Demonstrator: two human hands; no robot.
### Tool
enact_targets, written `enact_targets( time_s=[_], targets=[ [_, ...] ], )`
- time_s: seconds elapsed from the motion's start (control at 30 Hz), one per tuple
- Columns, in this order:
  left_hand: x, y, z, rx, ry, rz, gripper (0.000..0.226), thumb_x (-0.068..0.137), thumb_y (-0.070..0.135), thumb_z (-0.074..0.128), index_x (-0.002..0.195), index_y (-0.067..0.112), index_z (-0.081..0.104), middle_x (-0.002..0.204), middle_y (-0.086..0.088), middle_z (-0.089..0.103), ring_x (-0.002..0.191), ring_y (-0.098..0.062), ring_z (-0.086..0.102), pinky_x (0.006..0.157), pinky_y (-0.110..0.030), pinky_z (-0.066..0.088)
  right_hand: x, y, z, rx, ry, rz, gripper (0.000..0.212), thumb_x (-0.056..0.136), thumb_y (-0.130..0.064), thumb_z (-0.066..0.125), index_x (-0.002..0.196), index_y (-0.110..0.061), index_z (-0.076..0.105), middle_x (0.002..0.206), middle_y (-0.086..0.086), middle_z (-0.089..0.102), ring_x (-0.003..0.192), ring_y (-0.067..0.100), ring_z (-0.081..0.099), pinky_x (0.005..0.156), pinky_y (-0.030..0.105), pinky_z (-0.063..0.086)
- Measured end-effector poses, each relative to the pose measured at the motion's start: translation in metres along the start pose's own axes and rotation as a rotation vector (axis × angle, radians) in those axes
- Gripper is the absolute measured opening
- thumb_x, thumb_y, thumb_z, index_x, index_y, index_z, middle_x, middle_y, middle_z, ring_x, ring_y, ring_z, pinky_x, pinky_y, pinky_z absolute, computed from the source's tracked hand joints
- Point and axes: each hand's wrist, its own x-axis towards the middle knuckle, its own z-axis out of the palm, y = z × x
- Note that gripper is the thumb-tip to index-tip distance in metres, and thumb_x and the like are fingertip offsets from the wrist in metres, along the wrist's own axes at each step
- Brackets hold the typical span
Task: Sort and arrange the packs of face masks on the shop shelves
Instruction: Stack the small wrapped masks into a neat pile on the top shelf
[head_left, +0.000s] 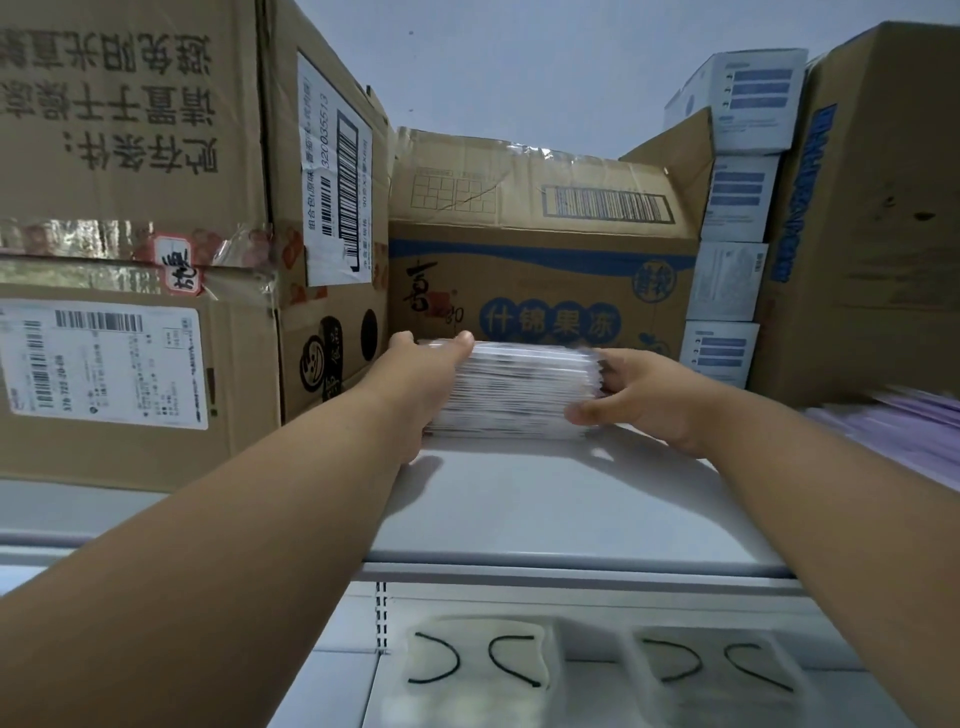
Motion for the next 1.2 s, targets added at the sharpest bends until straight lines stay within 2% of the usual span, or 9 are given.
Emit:
enact_targets(
  time_s=[0.23, 0.47, 0.57, 0.63, 0.73, 0.83, 0.93, 1.0, 1.2],
  targets=[
    [0.005, -0.003, 0.0, -0.238, -0.093, -0.091, 0.082, 0.082, 0.054, 0.066, 0.151, 0.023, 0.034, 0.148, -0.003, 0.043, 0.133, -0.032, 0.043, 0.112, -0.048, 0.034, 0.002, 0.001, -0.002, -0.08, 0.078, -0.042, 0.041, 0.08, -0.006, 0.08, 0.118, -0.015, 0.068, 0.107, -0.003, 0.076, 0.104, 0.018, 0.071, 0.106, 0.042, 0.047],
    [0.006, -0.009, -0.004, 0.042, -0.093, 0.025, 0.11, 0.07, 0.04, 0.086, 0.157, 0.022, 0.021, 0.153, -0.012, 0.038, 0.132, -0.034, 0.042, 0.108, -0.045, 0.037, -0.005, -0.005, -0.007, -0.255, 0.031, -0.046, 0.049, 0.072, -0.014, 0.087, 0.115, -0.027, 0.067, 0.105, -0.01, 0.075, 0.1, 0.012, 0.071, 0.101, 0.041, 0.051],
    [-0.004, 0.0, -0.003, -0.087, -0.067, -0.031, 0.083, 0.085, 0.057, 0.07, 0.148, 0.015, 0.037, 0.145, -0.009, 0.047, 0.132, -0.03, 0.044, 0.109, -0.044, 0.033, -0.005, -0.003, -0.005, -0.4, 0.042, -0.067, 0.055, 0.06, -0.036, 0.087, 0.111, -0.035, 0.067, 0.103, -0.017, 0.074, 0.099, 0.007, 0.07, 0.101, 0.04, 0.05],
    [-0.009, 0.006, -0.003, -0.257, -0.041, -0.1, 0.055, 0.094, 0.06, 0.055, 0.124, 0.014, 0.053, 0.113, -0.006, 0.064, 0.105, -0.024, 0.06, 0.101, -0.04, 0.042, -0.005, 0.0, -0.006, -0.41, 0.05, -0.062, 0.048, 0.064, -0.033, 0.088, 0.107, -0.033, 0.068, 0.101, -0.016, 0.074, 0.097, 0.006, 0.07, 0.101, 0.039, 0.05],
    [-0.009, 0.008, -0.005, -0.296, 0.018, -0.132, 0.048, 0.098, 0.059, 0.047, 0.109, 0.013, 0.057, 0.102, -0.008, 0.068, 0.096, -0.027, 0.066, 0.095, -0.043, 0.054, -0.004, -0.001, -0.008, -0.195, 0.046, 0.003, 0.064, 0.058, -0.056, 0.088, 0.109, -0.021, 0.07, 0.105, 0.001, 0.075, 0.1, 0.015, 0.069, 0.1, 0.043, 0.052],
    [-0.011, 0.015, -0.004, -0.156, 0.065, -0.144, 0.031, 0.099, 0.043, 0.052, 0.1, 0.012, 0.057, 0.108, -0.013, 0.066, 0.105, -0.03, 0.064, 0.099, -0.045, 0.052, 0.002, -0.007, -0.007, 0.128, 0.205, 0.236, 0.089, 0.063, -0.086, 0.06, 0.109, -0.009, 0.061, 0.106, 0.013, 0.068, 0.098, 0.025, 0.065, 0.084, 0.039, 0.056],
    [-0.014, 0.022, 0.001, -0.023, 0.08, -0.114, 0.02, 0.101, 0.024, 0.048, 0.089, 0.008, 0.05, 0.094, -0.014, 0.055, 0.087, -0.026, 0.054, 0.076, -0.035, 0.05, 0.011, -0.016, 0.0, 0.31, 0.296, 0.367, 0.068, 0.093, -0.069, 0.041, 0.099, -0.003, 0.057, 0.095, 0.014, 0.064, 0.085, 0.028, 0.063, 0.066, 0.037, 0.053],
    [-0.02, 0.023, 0.003, 0.021, 0.081, -0.096, 0.024, 0.102, 0.018, 0.047, 0.082, 0.007, 0.042, 0.083, -0.01, 0.041, 0.072, -0.021, 0.04, 0.065, -0.033, 0.04, 0.014, -0.019, 0.007, 0.308, 0.298, 0.365, 0.044, 0.099, -0.049, 0.052, 0.086, -0.007, 0.056, 0.074, 0.008, 0.053, 0.061, 0.022, 0.055, 0.057, 0.032, 0.05],
    [-0.021, 0.018, -0.001, -0.032, 0.036, -0.097, 0.028, 0.088, 0.008, 0.063, 0.114, -0.001, 0.057, 0.101, -0.013, 0.049, 0.102, -0.035, 0.053, 0.085, -0.042, 0.051, 0.006, -0.013, -0.001, 0.437, 0.206, 0.354, 0.009, 0.088, -0.008, 0.068, 0.089, -0.008, 0.059, 0.068, 0.005, 0.04, 0.058, 0.02, 0.04, 0.059, 0.033, 0.044]
  ],
)
